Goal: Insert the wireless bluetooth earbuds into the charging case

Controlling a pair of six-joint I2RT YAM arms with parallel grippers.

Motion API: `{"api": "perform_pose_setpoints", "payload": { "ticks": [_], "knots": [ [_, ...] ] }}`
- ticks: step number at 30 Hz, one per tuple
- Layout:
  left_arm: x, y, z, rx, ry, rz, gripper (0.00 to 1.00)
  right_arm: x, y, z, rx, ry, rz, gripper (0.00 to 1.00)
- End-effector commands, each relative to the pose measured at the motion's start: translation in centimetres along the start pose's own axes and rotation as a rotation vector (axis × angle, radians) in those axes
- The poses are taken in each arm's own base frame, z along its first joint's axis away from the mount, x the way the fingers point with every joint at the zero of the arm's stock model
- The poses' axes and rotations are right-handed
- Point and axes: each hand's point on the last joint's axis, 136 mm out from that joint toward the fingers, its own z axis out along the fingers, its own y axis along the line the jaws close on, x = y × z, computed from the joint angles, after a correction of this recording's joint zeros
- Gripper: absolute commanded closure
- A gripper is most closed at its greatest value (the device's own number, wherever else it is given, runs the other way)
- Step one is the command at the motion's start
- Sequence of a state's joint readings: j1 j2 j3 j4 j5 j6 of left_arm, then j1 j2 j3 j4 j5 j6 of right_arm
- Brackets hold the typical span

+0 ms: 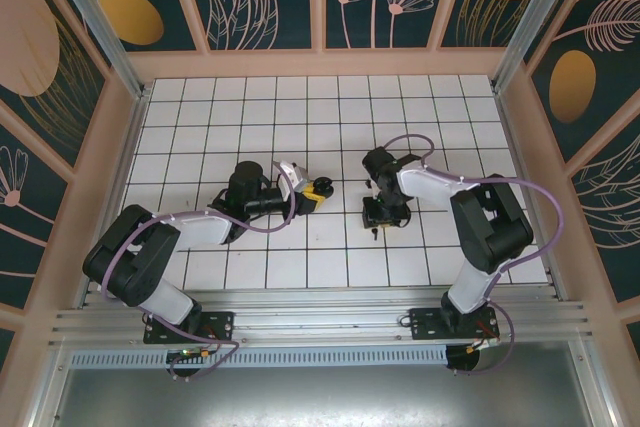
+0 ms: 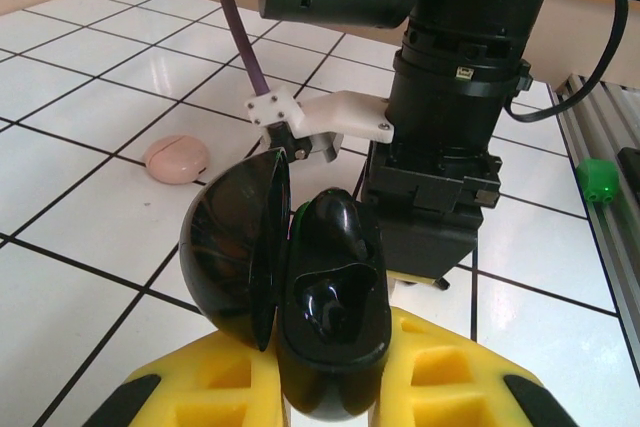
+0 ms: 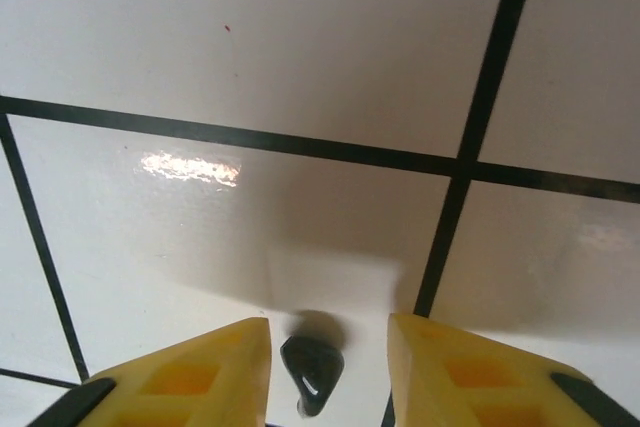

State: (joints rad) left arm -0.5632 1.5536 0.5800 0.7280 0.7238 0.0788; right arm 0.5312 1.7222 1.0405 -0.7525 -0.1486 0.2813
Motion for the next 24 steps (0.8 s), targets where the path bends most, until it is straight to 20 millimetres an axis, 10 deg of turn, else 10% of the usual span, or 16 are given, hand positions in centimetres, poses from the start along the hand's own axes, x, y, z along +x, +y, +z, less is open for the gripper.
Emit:
{"api": "perform_pose_setpoints", "payload": {
  "ticks": [1, 24],
  "knots": [
    [-0.6, -0.2, 0.3, 0.017, -0.005, 0.026, 0.88, 0.0, 0.0, -2.2, 0.022, -0.008, 0.064, 0.62],
    [-0.5, -0.6, 0.0, 0.03, -0.022, 0.001, 0.87, 1.9, 0.1, 0.3, 0.034, 0.116, 0.336, 0.65]
  ]
}}
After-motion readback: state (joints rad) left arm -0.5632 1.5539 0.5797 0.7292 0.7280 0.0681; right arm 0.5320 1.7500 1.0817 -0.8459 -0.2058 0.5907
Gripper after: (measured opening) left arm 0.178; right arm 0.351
